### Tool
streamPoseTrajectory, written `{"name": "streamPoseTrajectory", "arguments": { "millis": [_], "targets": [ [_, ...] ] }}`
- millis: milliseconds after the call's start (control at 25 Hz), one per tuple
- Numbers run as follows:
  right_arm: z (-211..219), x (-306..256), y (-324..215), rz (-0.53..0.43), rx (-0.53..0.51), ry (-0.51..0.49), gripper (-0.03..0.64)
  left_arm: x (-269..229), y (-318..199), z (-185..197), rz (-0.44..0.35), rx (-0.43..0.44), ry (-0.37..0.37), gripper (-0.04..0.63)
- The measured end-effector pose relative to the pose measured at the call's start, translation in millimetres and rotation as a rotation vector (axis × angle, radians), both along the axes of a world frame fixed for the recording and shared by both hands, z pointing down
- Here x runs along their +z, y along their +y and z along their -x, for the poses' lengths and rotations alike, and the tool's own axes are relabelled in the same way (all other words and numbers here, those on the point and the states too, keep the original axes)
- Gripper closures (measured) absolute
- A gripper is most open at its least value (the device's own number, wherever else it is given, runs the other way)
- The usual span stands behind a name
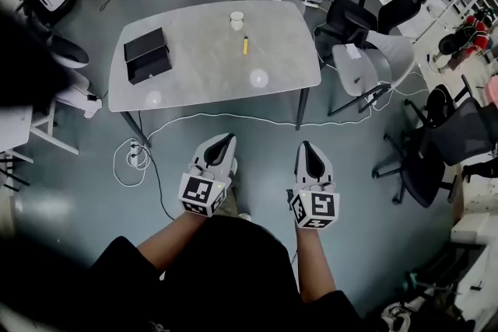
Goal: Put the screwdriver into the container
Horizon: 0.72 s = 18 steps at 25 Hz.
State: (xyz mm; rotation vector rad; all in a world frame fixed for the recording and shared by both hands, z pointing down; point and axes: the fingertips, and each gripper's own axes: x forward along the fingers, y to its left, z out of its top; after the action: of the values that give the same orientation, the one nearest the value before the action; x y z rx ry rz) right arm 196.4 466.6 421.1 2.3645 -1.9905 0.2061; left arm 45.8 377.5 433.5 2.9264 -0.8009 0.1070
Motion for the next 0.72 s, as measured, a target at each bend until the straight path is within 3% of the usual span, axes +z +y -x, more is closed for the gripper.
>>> {"name": "streamPoseTrajectory", "arguments": {
  "millis": [360, 720],
  "targets": [
    [-50.9, 8.2, -86.1, 0.039, 0.06, -0.036, 0.604, 11.0, -96.1, -43.4, 0.031, 0.032, 0.0, 0.578],
    [-59.0, 15.0, -209.2, 0.102, 0.033, -0.027, 0.604, 21.3, -200.2, -56.4, 0.05, 0.047, -0.005, 0.578]
  ]
}}
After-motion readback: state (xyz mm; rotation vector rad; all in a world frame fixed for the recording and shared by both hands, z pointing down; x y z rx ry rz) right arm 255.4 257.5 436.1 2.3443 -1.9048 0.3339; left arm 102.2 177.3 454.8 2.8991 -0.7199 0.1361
